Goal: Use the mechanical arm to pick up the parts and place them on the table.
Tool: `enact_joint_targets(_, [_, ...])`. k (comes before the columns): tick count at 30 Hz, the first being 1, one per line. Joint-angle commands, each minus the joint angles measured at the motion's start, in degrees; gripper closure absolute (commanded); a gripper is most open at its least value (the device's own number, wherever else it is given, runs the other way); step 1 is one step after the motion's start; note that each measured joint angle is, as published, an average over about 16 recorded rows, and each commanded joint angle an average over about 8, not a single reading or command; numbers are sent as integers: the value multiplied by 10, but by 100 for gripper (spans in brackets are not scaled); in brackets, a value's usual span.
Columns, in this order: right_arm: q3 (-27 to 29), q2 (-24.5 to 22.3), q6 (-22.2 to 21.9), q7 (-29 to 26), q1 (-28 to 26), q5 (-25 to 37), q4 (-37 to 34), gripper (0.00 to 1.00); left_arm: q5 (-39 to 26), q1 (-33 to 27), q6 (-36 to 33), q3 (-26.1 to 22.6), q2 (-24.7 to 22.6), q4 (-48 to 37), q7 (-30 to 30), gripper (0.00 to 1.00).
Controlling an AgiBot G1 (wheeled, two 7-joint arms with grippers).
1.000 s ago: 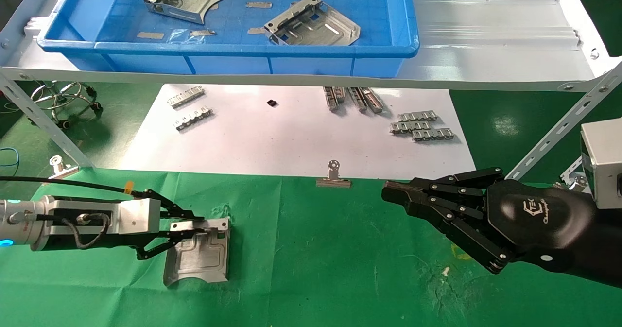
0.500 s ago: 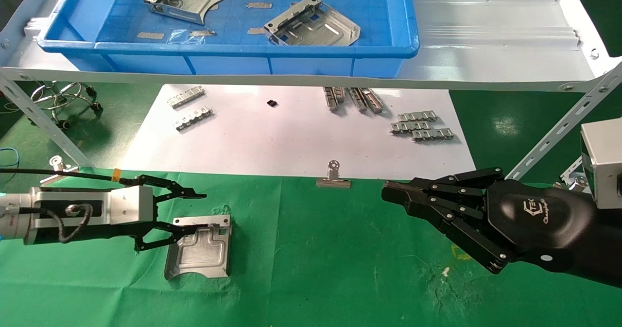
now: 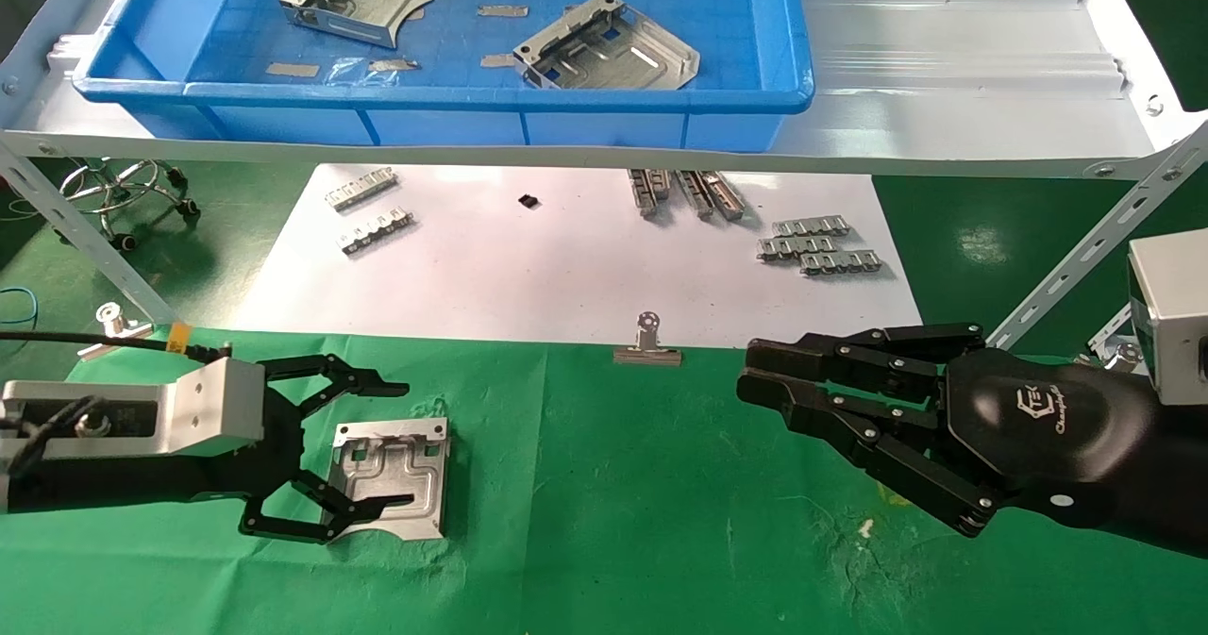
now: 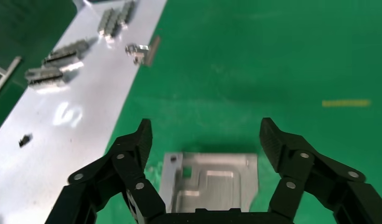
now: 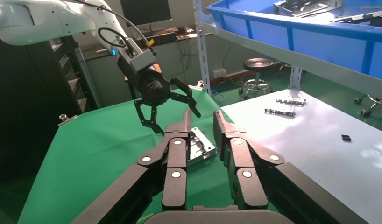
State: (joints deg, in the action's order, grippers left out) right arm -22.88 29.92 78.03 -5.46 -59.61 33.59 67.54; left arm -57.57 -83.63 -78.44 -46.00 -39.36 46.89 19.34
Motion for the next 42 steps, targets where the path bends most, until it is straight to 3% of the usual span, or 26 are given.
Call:
enact_joint_targets(1, [0,0,0,0,0,0,0,0,6,8,-2,12,1,9,-12,0])
enact_joint_targets(42, [0,0,0,0,0,0,0,0,128,179,-59,244,35,217,-245,0])
